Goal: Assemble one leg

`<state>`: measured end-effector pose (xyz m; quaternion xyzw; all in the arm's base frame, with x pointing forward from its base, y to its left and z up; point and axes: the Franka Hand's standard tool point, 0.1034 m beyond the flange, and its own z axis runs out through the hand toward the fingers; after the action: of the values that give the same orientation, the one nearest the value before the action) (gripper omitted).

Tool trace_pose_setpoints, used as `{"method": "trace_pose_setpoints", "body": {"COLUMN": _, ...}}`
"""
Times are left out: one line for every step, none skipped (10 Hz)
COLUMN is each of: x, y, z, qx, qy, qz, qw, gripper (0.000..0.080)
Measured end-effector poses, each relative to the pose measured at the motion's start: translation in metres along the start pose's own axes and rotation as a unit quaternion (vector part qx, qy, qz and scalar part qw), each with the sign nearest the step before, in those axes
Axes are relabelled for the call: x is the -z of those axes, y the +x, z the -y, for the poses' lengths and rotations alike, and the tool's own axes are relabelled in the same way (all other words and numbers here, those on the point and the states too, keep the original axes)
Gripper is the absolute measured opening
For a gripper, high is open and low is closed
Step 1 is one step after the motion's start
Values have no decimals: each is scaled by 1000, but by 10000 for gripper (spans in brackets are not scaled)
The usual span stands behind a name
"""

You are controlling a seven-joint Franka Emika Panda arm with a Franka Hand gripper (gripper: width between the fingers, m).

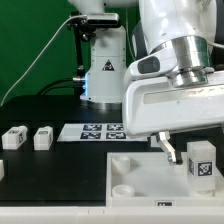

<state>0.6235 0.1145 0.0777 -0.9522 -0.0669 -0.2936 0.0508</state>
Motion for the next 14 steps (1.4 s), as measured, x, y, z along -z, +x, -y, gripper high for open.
{"method": "trace_pose_setpoints", "body": {"x": 0, "y": 0, "z": 0, "qx": 0, "qy": 0, "qz": 0, "qw": 1000, "gripper": 648}}
{"method": "trace_pose_setpoints", "body": {"x": 0, "y": 0, "z": 0, "qx": 0, "qy": 0, "qz": 0, "qw": 1000, "gripper": 648}}
{"method": "trace_pose_setpoints", "body": {"x": 0, "y": 0, "z": 0, "qx": 0, "qy": 0, "qz": 0, "qw": 1000, "gripper": 649}}
{"method": "trace_pose_setpoints", "body": {"x": 0, "y": 0, "z": 0, "qx": 0, "qy": 0, "qz": 0, "qw": 1000, "gripper": 649}}
{"method": "trace_pose_setpoints", "body": {"x": -1, "y": -2, "z": 1, "qx": 0, "qy": 1, "qz": 7, "qw": 1000, "gripper": 649}}
{"method": "trace_pose_setpoints", "body": {"x": -2, "y": -4, "z": 3, "qx": 0, "qy": 6, "qz": 27, "qw": 1000, "gripper": 649}}
{"method": "trace_pose_setpoints", "body": {"x": -2, "y": -2, "z": 2, "qx": 0, "qy": 5, "qz": 23, "qw": 1000, "gripper": 649}}
{"method": "trace_pose_setpoints", "body": {"x": -4, "y": -10, "z": 5, "qx": -1, "qy": 11, "qz": 58, "qw": 998, "gripper": 649}}
{"method": "trace_pose_setpoints", "body": {"x": -1, "y": -9, "z": 6, "qx": -5, "qy": 22, "qz": 123, "qw": 992, "gripper": 649}}
{"method": "trace_pose_setpoints", "body": {"x": 3, "y": -4, "z": 4, "qx": -15, "qy": 27, "qz": 170, "qw": 985, "gripper": 649}}
{"method": "trace_pose_setpoints", "body": {"x": 3, "y": -6, "z": 2, "qx": -17, "qy": 32, "qz": 208, "qw": 977, "gripper": 649}}
{"method": "trace_pose_setpoints", "body": {"x": 7, "y": -8, "z": 5, "qx": -20, "qy": 42, "qz": 262, "qw": 964, "gripper": 649}}
{"method": "trace_pose_setpoints", "body": {"x": 5, "y": 1, "z": 3, "qx": -21, "qy": 39, "qz": 244, "qw": 969, "gripper": 649}}
{"method": "trace_pose_setpoints", "body": {"x": 5, "y": -2, "z": 3, "qx": -21, "qy": 39, "qz": 246, "qw": 968, "gripper": 649}}
